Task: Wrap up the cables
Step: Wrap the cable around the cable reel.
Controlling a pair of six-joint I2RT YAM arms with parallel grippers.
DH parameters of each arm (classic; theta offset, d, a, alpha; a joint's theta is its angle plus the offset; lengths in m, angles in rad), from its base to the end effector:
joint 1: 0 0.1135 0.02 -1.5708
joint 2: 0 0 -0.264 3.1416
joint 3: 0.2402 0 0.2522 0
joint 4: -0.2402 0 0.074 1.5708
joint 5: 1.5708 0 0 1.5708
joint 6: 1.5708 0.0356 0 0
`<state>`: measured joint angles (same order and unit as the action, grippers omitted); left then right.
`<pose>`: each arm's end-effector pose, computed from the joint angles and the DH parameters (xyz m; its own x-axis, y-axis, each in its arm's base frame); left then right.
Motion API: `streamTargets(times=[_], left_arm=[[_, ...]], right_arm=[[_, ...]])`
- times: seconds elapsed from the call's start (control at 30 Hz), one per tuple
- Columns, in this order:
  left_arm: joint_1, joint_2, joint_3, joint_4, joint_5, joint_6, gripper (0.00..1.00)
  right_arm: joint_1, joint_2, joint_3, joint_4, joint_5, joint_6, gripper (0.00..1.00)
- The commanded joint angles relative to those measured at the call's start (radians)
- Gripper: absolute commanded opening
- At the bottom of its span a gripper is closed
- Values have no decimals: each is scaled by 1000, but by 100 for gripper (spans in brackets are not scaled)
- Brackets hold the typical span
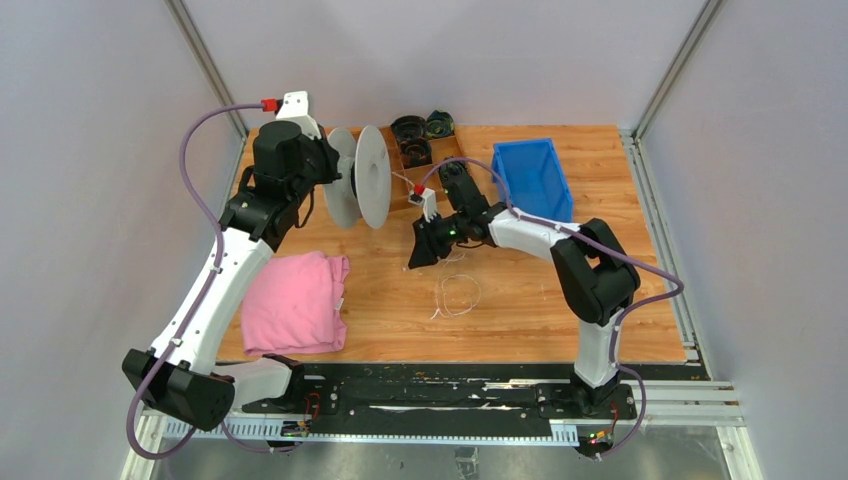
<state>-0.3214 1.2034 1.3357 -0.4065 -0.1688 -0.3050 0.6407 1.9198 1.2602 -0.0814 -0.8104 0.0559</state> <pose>0.2534 -0.0781 0.4221 -0.2925 -0.2146 -0.9319 0.0735 0.9666 -0.2457 0.3159 0.2677 0.1924 -0.5873 -0.3898 -0.7093 -0.8090 0.2552 0.5296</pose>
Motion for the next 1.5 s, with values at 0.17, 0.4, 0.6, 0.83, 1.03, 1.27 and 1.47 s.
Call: streamTargets(times=[0.17,0.4,0.6,0.83,1.03,1.27,1.47], left_arm=[[8,-31,15,84,14,-1,0],[8,-32,13,87,25,-3,0],[9,-39,9,88,31,-2,0],[8,-37,2,94,29,2,0],[10,-35,10,95,21,3,0],[23,-14,33,96,17,-21,0],[46,4,66,84,36,-55,0]], right_arm=[[-43,-17,122,-135,123,-67,56],[-51,-24,152,-187,160,-93,65],[-89,-47,143,-208,139,-118,66],[-95,-87,104,-227,89,-151,66],[-95,-100,67,-228,48,-158,44],[-78,-148,-36,-175,31,-157,1],[-32,-126,-93,-151,52,-167,1]])
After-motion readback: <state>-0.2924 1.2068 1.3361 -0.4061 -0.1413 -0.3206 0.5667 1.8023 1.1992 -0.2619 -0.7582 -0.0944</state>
